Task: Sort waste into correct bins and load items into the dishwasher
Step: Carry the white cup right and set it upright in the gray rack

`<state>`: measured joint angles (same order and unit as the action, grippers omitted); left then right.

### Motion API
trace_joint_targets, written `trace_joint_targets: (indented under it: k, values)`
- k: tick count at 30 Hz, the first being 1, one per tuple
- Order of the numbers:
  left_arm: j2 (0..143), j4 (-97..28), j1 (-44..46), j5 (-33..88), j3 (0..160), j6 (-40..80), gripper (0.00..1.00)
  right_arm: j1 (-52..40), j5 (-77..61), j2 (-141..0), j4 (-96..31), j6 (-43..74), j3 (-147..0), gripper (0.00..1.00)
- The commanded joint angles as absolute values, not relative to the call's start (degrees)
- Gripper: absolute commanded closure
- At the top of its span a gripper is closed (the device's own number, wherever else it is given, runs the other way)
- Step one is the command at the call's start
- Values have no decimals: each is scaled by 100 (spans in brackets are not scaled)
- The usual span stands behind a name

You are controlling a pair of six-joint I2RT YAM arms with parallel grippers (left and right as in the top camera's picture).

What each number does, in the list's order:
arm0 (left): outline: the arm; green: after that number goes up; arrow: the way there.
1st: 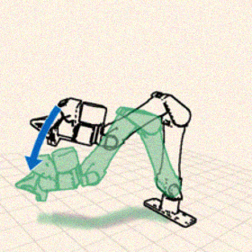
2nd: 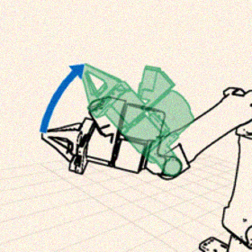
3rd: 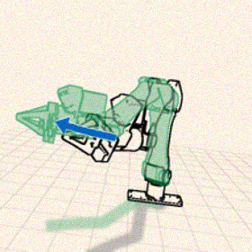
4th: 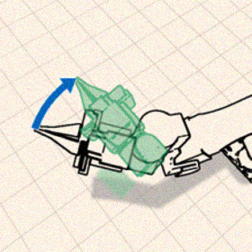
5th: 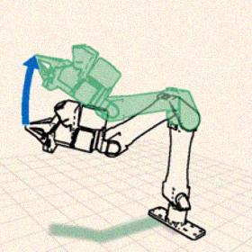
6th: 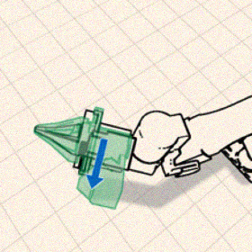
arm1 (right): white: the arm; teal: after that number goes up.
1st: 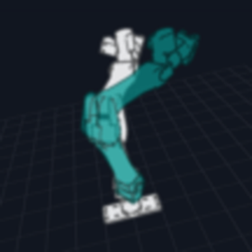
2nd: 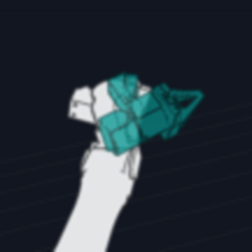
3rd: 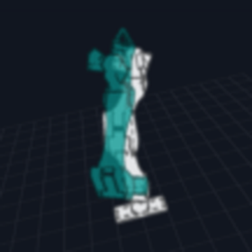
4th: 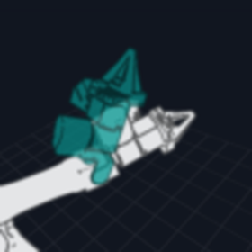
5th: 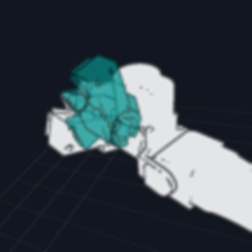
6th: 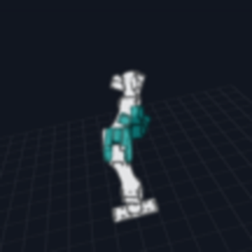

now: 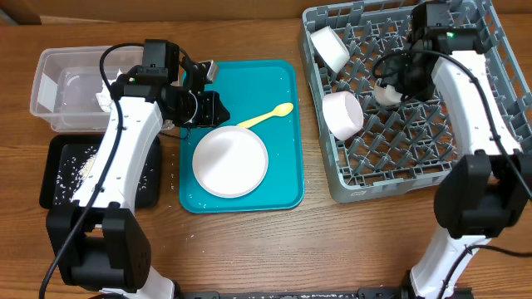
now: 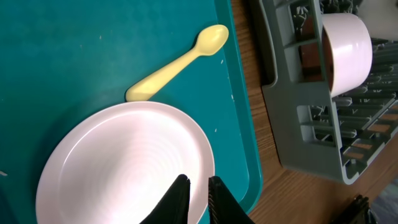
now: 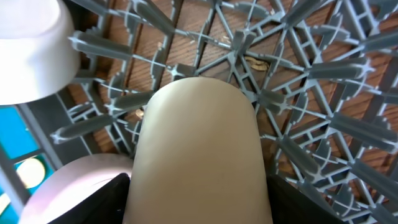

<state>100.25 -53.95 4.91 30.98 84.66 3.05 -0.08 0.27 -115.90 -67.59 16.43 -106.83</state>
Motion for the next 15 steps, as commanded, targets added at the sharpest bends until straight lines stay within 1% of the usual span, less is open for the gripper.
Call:
trace_joint_targets:
  k: [1,3,4,5,6,7,8,10,15]
  values:
    - [9911,-5367,528,3063,8436,344,85,-21,75,-11865,-6759,1603,-10770,49]
    - [9911,-5367,528,3061,8436,344,84,-21,75,-11863,-6733,1605,-10774,36]
    - [9911,-5365,528,3052,8436,344,84,-21,73,-11863,-6720,1605,-10785,26]
    - [9911,-5365,528,3044,8436,344,84,-21,60,-11863,-6720,1605,-10801,21]
    - [9911,-5365,528,3037,8436,344,83,-16,25,-11863,-6718,1608,-10829,15]
    - [9911,-5360,528,3024,8436,344,83,-12,-3,-11863,-6718,1605,-10877,5]
    - [9911,-5354,528,3017,8436,344,83,-12,-16,-11863,-6722,1610,-10940,0]
    - [9911,-5334,528,3002,8436,344,82,-14,-62,-11863,-6788,1608,-11207,0]
    - [9911,-5293,528,3002,8436,344,73,-14,-493,-11863,-7360,1608,-12422,0]
